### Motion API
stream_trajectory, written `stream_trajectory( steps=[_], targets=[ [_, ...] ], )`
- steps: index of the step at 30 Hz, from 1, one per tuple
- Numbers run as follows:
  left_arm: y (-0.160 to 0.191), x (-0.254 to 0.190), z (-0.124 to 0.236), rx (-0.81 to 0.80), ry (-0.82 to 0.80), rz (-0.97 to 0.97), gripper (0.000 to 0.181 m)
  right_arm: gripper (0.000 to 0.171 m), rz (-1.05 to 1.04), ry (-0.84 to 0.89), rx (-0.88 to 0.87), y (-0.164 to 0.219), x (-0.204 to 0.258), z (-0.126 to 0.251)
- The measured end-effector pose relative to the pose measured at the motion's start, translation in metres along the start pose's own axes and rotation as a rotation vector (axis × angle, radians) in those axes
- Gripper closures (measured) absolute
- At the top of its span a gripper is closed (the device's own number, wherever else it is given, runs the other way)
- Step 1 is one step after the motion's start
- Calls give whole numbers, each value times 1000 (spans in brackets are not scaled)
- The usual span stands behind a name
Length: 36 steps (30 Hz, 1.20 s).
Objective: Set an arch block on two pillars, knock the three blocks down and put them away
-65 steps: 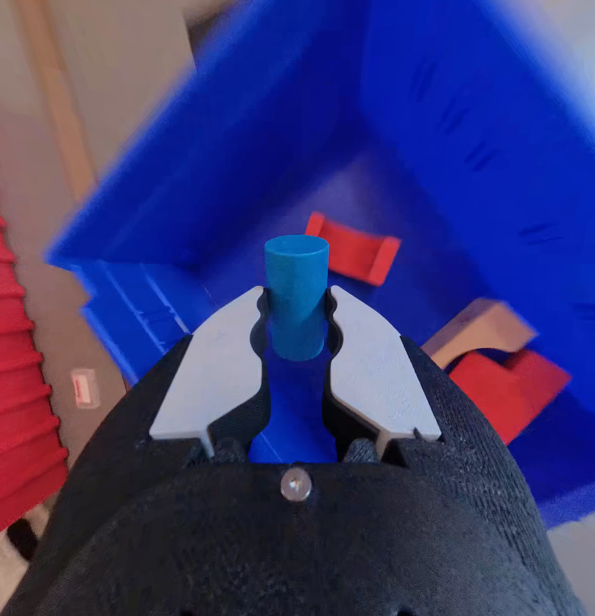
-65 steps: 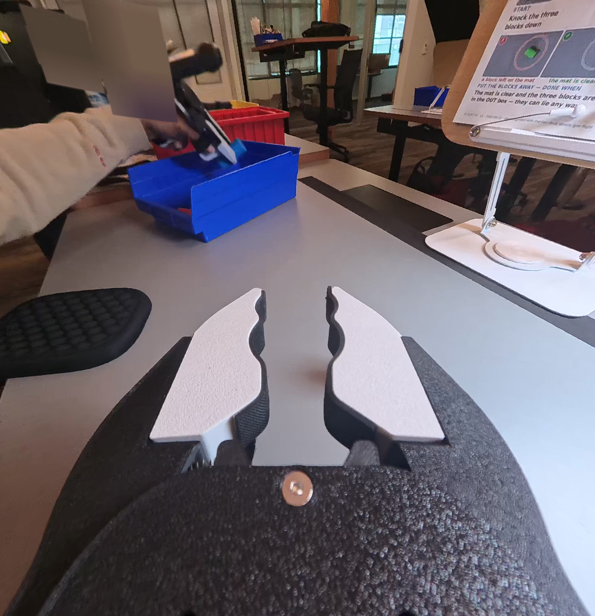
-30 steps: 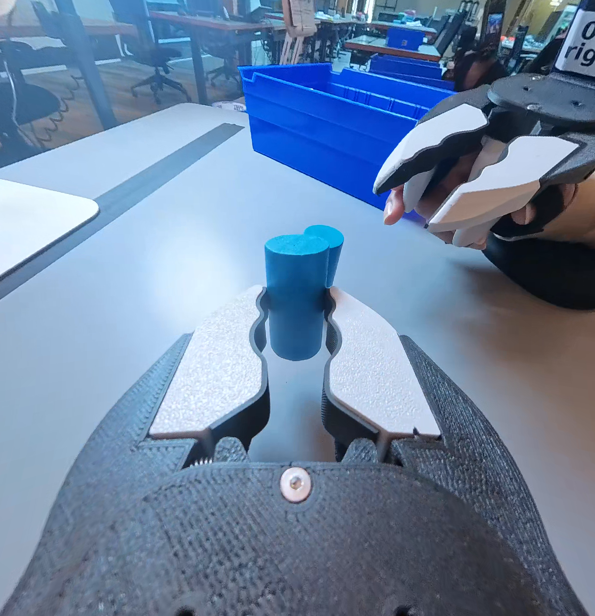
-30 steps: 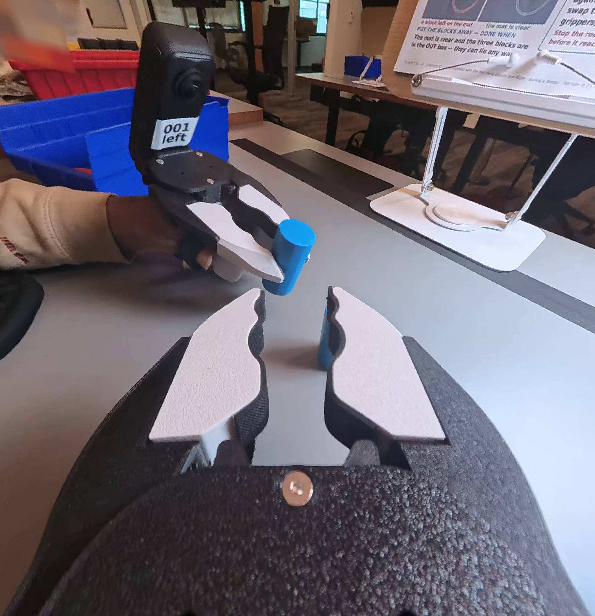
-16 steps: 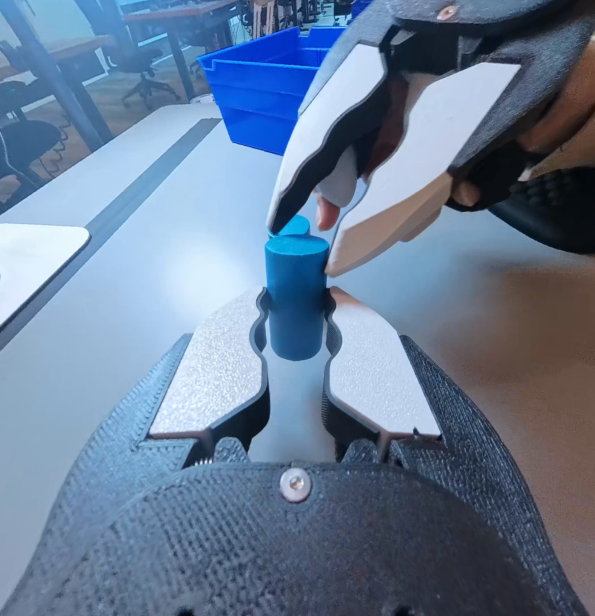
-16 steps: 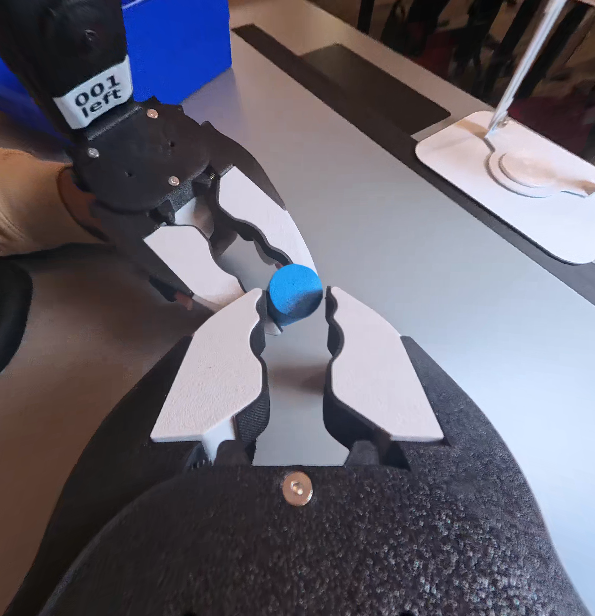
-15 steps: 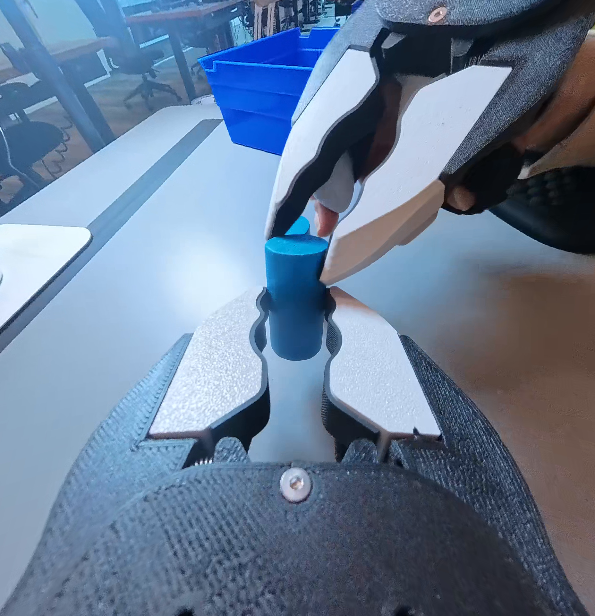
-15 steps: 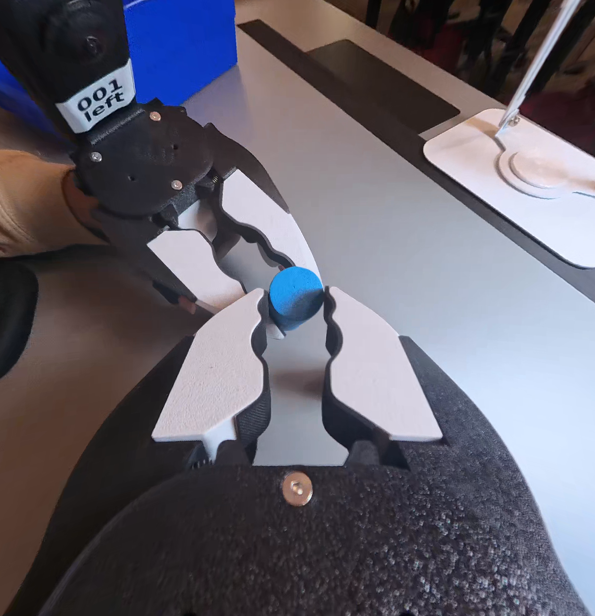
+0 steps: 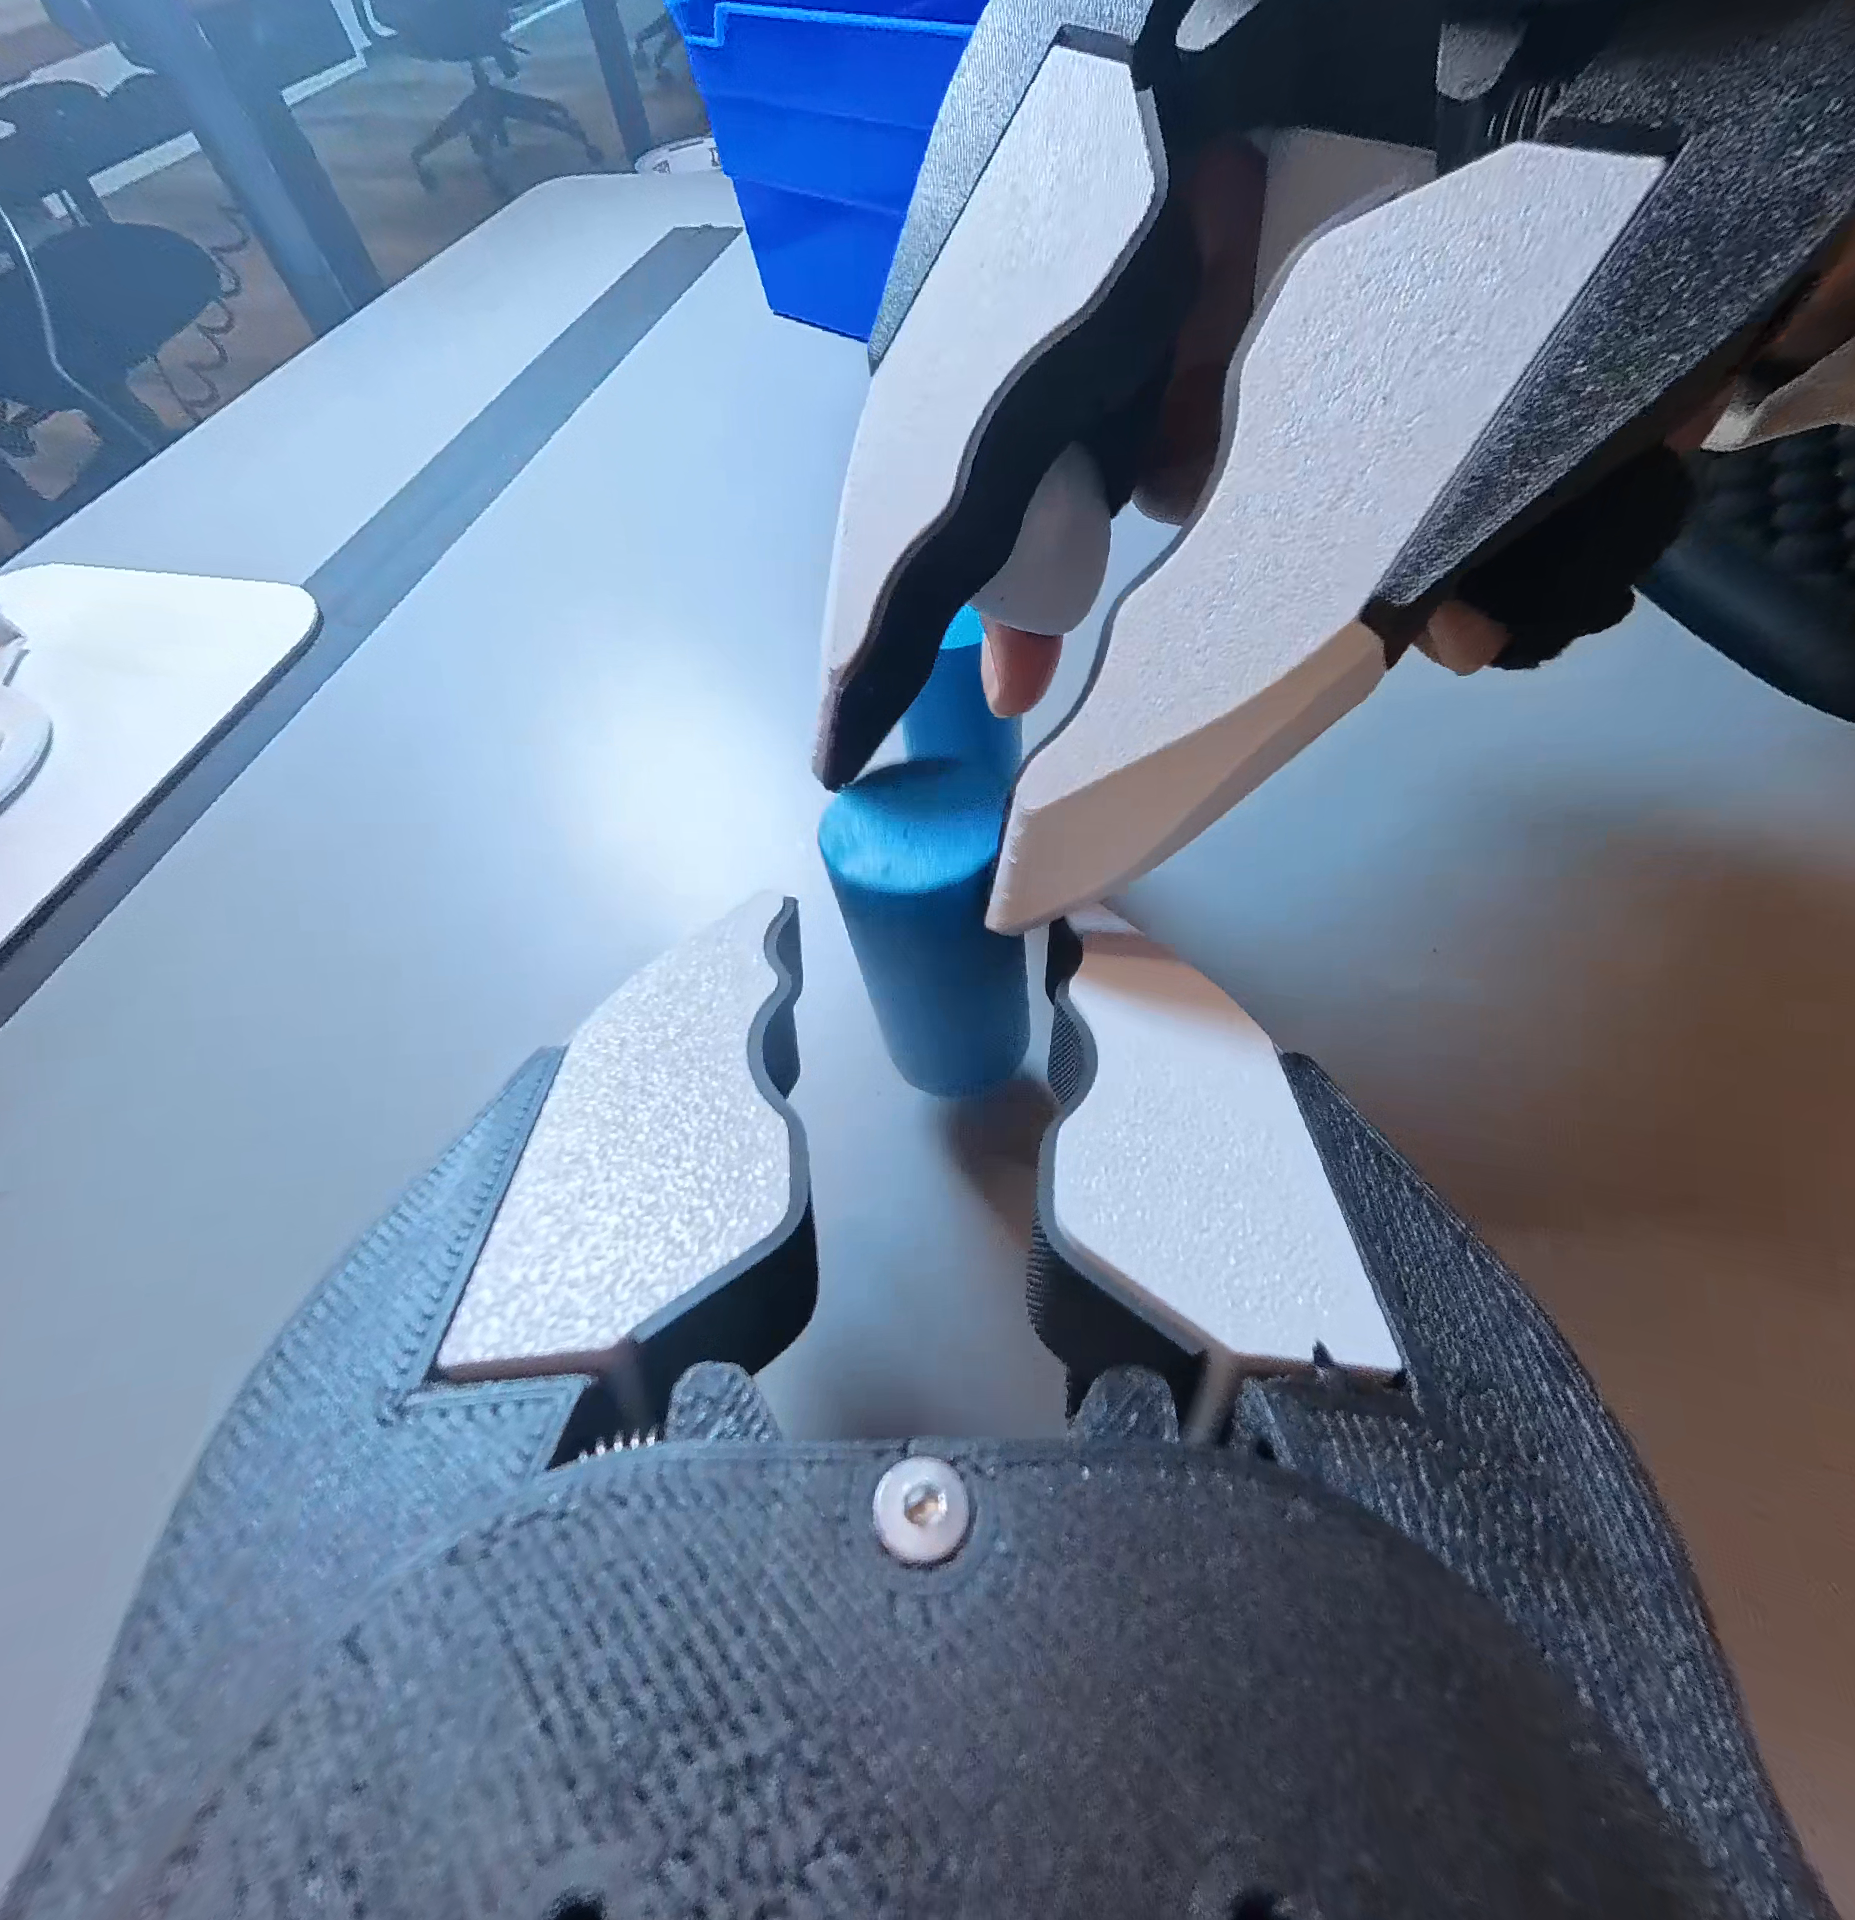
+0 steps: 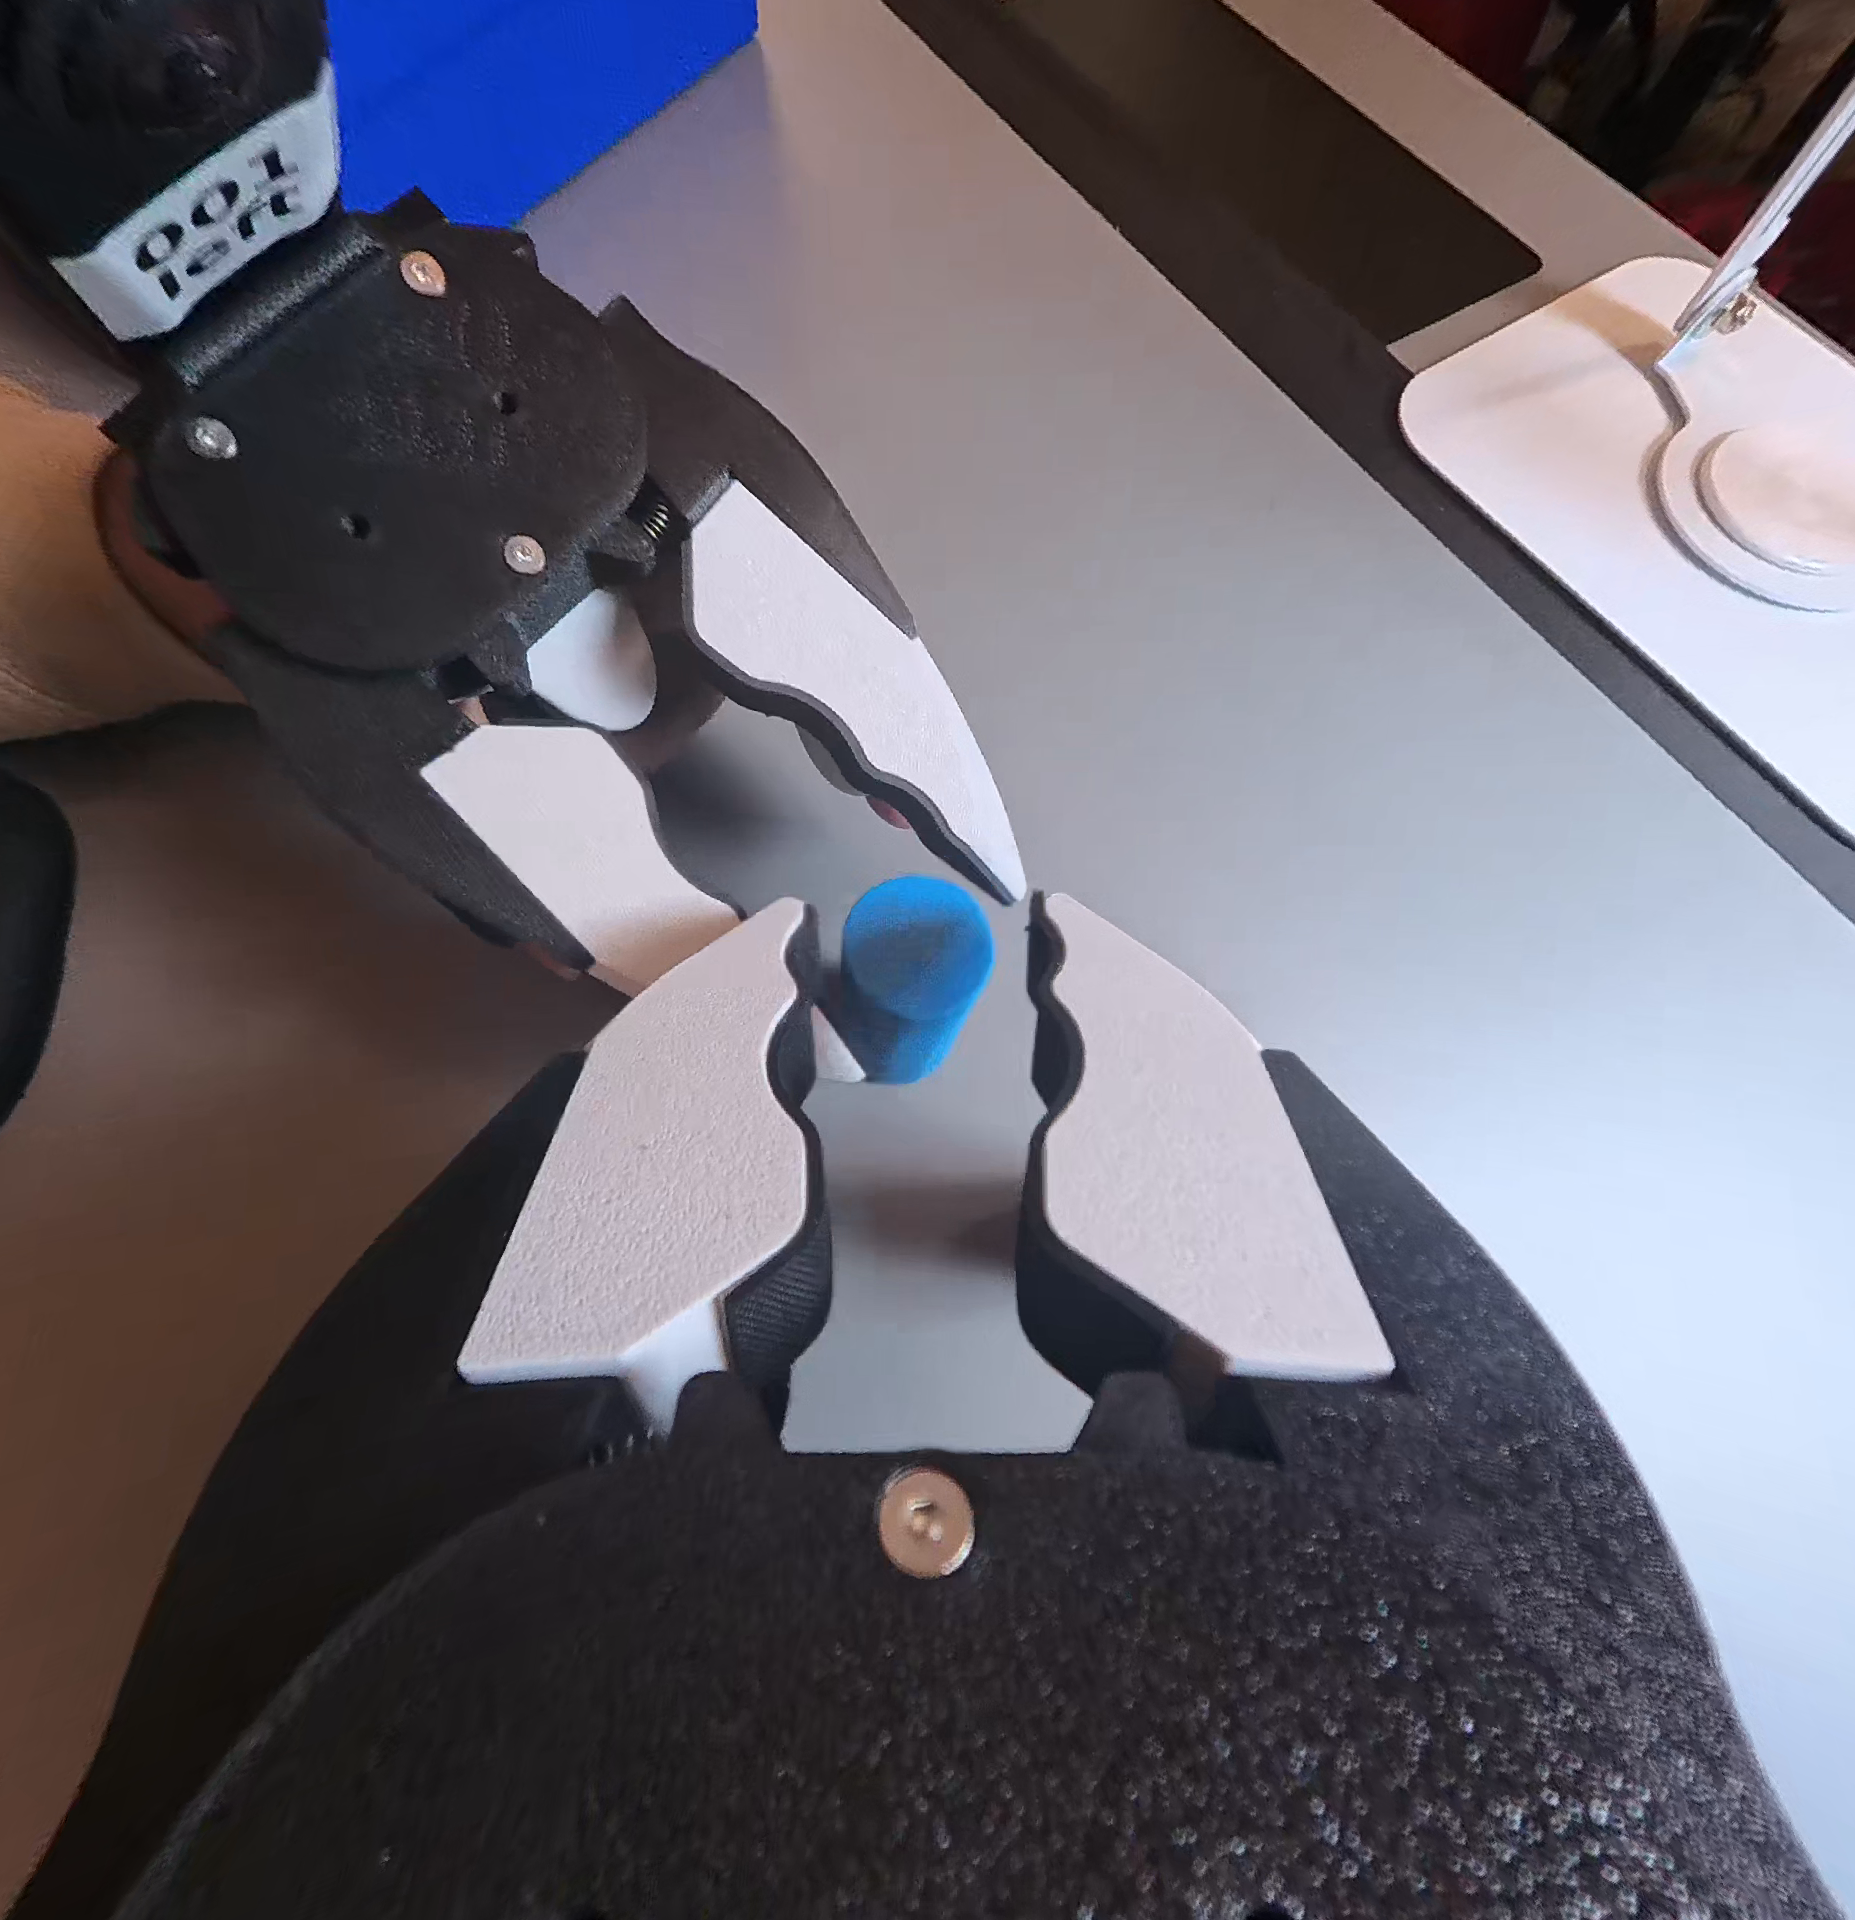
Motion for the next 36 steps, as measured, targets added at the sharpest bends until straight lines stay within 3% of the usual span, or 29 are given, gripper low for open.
stream_trajectory(
  steps=[8,14,17,19,26,36],
  targets=[
    [4,1,-1,30,-38,5,147,127,-56,47,-141,-1,-23,31],
    [5,8,1,36,-87,30,147,116,-44,104,78,32,-39,34],
    [6,9,3,36,-98,40,147,121,-4,138,137,45,-38,22],
    [7,9,4,40,-106,40,147,138,-7,141,110,47,-39,16],
    [3,-1,17,71,-84,29,148,138,18,8,-45,36,-25,23],
    [5,-14,23,121,-70,35,148,138,87,-57,32,42,-11,15]
  ],
)
Point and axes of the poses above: each gripper's, where its closed fingertips meet, z back along the fingers, y out of its underside, x = y × z across the jaws, the point moved 9 cm from there along z, back along the fingers, and after that the axes turned 3 degrees about y, right-handed, at the moved point
